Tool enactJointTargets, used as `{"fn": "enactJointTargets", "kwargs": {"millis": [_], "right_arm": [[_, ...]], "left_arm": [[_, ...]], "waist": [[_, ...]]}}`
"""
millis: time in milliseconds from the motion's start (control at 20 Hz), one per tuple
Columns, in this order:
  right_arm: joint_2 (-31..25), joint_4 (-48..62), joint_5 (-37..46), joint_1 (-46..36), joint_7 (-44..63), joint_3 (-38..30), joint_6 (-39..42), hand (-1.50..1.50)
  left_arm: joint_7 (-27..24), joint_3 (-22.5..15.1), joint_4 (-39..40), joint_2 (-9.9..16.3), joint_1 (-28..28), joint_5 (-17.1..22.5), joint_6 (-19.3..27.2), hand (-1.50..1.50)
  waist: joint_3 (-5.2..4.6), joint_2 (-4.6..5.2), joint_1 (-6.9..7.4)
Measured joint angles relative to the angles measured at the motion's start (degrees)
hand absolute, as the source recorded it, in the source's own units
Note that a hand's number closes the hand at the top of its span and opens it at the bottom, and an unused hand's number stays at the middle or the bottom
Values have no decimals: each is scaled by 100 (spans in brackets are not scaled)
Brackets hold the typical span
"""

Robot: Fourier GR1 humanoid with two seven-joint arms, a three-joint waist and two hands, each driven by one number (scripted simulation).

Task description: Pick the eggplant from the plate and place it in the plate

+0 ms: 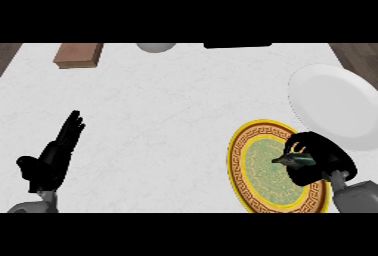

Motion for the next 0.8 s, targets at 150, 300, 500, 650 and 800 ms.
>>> {"fn": "enactJointTargets", "kwargs": {"millis": [150,300,500,650,800], "right_arm": [[-838,240,89,246,-550,-833,-421,150],[-1500,523,57,590,-1414,-1612,-872,150],[-2132,1087,-251,1127,-2881,-2626,-1279,150],[-2441,1646,-537,1519,-4052,-3354,-1476,150],[-2629,2233,-804,1825,-5141,-4028,-1622,150]], "left_arm": [[-13,103,11,7,119,27,81,0],[-37,163,-24,23,234,54,100,0],[-85,175,-90,17,314,48,118,0],[-116,121,-118,-3,322,26,78,0],[-102,114,-120,28,245,61,-33,0]], "waist": [[43,-5,-259],[64,-8,-371],[67,13,-352],[59,36,-241],[49,59,-91]]}}
